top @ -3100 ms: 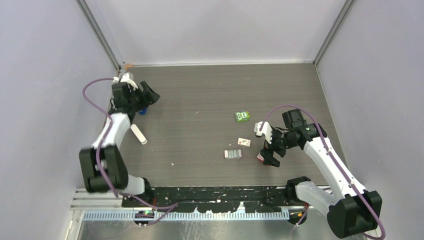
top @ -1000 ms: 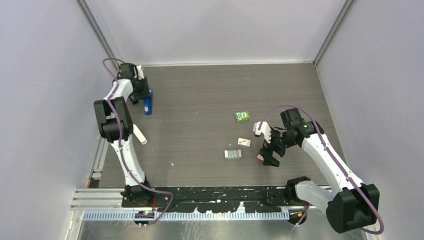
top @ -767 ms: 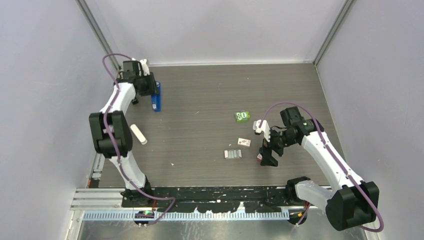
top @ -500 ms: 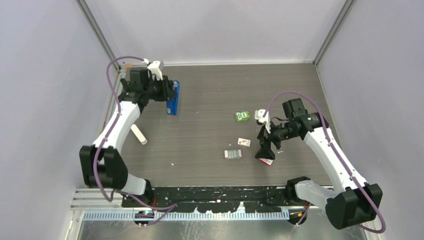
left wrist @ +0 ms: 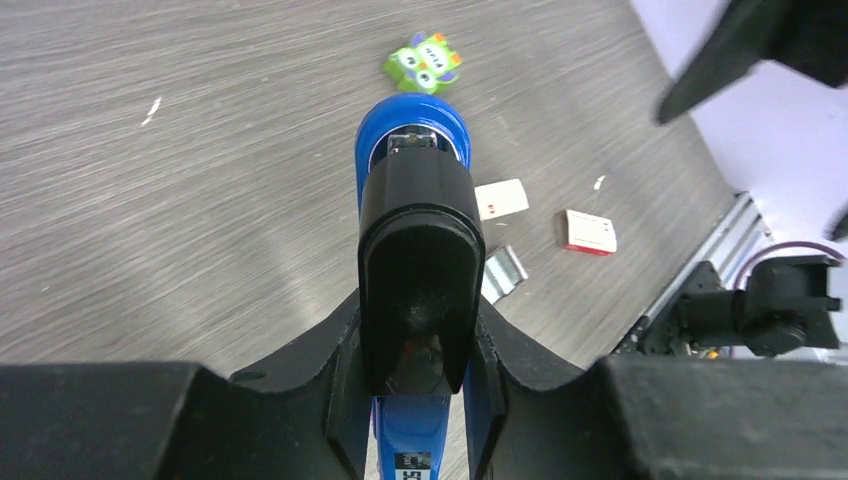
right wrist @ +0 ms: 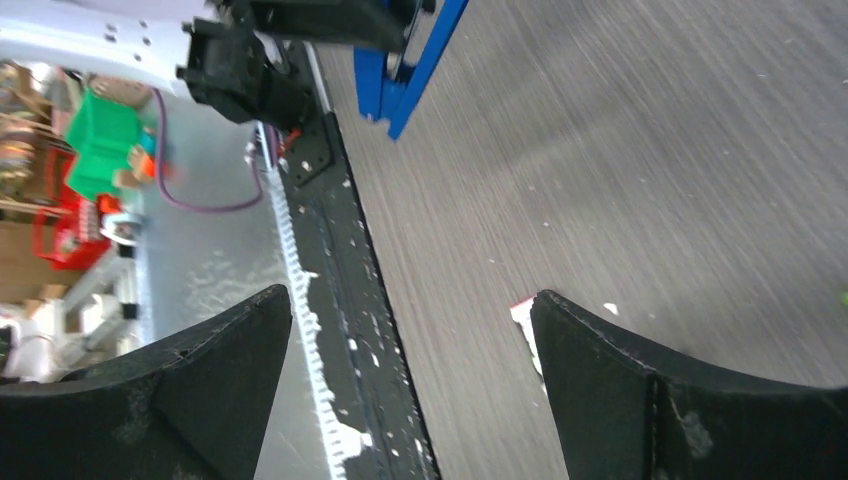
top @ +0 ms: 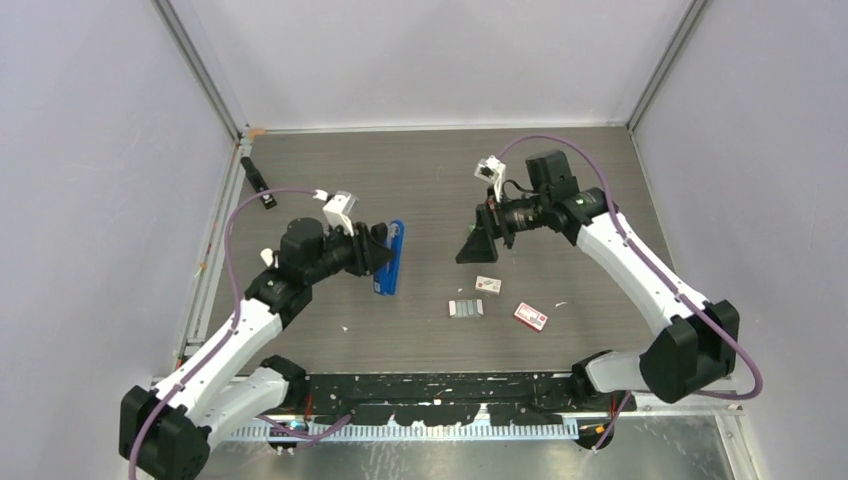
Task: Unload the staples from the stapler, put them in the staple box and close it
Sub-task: Pick up the stapler from the center of the board, then unload the staple at the center of the board.
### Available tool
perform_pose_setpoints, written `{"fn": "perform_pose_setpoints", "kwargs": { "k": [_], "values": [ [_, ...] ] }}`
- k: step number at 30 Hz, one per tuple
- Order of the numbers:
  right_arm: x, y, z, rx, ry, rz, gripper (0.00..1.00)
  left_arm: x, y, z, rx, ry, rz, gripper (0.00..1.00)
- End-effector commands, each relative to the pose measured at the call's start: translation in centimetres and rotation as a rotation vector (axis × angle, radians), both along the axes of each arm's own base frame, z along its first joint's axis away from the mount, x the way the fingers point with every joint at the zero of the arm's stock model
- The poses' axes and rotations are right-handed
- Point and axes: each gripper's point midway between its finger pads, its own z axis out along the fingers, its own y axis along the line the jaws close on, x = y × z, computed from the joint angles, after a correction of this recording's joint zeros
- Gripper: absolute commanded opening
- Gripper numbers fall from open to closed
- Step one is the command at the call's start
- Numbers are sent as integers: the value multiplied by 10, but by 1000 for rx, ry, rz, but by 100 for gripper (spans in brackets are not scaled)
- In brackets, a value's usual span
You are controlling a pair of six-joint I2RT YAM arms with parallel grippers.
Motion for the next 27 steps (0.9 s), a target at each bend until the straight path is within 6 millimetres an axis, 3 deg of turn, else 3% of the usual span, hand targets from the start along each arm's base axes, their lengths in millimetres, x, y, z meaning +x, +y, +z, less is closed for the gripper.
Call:
{"fn": "perform_pose_setpoints", "kwargs": {
  "k": [1, 5, 10, 18, 27],
  "values": [
    [18, 29, 21, 96, 101, -74, 94, -4, -22, 55, -155, -179, -1, 0],
    [20, 40, 22, 168, 122, -56, 99, -17, -44, 48, -183, -182, -39, 0],
    [20, 32, 7, 175, 78, -144, 100, -28, -70, 45, -161, -208, -52, 0],
    [21, 37, -6, 215, 170, -163, 99, -39, -93, 43, -130, -243, -44, 0],
    [24, 42, -17, 202, 252, -181, 68, -44, -100, 42, -136, -266, -9, 0]
  ]
}}
